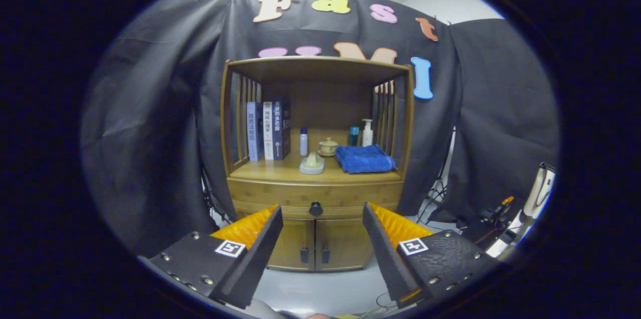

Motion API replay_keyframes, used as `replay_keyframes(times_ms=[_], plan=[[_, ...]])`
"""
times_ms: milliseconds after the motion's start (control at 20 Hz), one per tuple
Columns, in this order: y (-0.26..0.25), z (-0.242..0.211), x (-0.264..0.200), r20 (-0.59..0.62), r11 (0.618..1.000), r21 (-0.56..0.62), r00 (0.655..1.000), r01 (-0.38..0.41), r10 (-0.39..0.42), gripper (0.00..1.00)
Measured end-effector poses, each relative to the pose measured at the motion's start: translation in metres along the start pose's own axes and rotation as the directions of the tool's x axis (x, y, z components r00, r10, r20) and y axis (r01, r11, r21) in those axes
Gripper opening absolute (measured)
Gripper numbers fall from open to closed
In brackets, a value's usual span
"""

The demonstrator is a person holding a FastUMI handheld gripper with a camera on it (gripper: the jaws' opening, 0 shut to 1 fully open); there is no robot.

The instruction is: Pull open the drawer, take out the items inside it, and place them on the countertop above the cabinet.

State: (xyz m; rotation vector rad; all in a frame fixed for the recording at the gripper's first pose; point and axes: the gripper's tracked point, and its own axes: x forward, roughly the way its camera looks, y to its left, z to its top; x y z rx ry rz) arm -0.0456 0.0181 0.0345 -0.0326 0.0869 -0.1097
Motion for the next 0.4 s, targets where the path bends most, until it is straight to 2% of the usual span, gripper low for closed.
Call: replay_keyframes(times_ms=[200,400], plan=[[-0.015,0.019,-0.025,0.073,0.998,0.055,0.997,0.020,-0.024,0.96],[-0.007,0.035,-0.039,0.136,0.998,0.068,0.991,0.004,-0.013,0.97]])
